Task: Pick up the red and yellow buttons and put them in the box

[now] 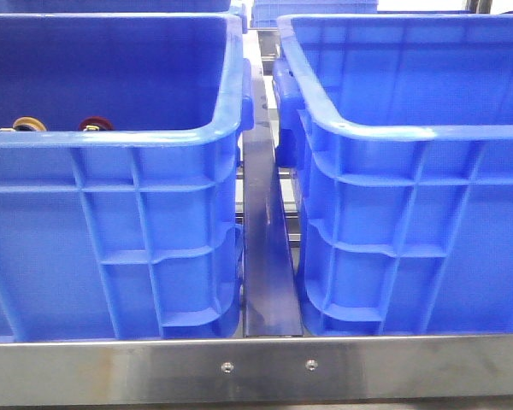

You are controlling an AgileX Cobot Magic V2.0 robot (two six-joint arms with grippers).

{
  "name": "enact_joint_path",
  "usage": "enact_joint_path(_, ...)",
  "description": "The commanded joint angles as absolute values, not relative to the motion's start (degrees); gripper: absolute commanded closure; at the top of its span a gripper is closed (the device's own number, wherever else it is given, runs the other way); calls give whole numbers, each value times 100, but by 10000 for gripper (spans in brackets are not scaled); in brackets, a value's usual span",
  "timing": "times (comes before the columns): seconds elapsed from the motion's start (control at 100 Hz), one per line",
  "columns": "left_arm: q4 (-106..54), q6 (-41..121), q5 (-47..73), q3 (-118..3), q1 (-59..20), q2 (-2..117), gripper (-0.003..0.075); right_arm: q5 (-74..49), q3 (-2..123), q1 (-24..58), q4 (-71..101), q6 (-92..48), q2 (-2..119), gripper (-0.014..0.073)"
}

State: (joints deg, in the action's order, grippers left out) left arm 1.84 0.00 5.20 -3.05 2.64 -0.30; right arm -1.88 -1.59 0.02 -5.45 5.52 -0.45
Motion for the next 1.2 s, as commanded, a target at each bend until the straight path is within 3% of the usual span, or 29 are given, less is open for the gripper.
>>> enact_joint_path(0.0, 123, 0, 405, -903, 243, -206, 741, 282, -185, -3, -549, 514, -177, 696)
enact_joint_path(0.27, -86, 0, 950, -2058, -68, 86, 741, 282, -185, -3, -549, 514, -177, 696)
enact_joint_path(0.64, -86, 0, 2457, -3732, -271, 2595, 716, 282, -185, -3, -549, 514, -177, 696)
enact_joint_path(0.73, -86, 0, 2611, -4113, -271, 3255, 605, 282, -185, -3, -549, 514, -177, 696)
enact_joint_path(0.88, -102, 0, 2664, -4626, -271, 4207, 277, 282, -185, -3, -549, 514, -177, 696)
enact_joint_path(0.95, -102, 0, 2800, -4887, -271, 4661, 177, 282, -185, -3, -549, 514, -177, 696)
enact_joint_path(1.19, -248, 0, 3706, -5817, -271, 6333, 164, 282, -185, -3, -549, 514, -177, 696)
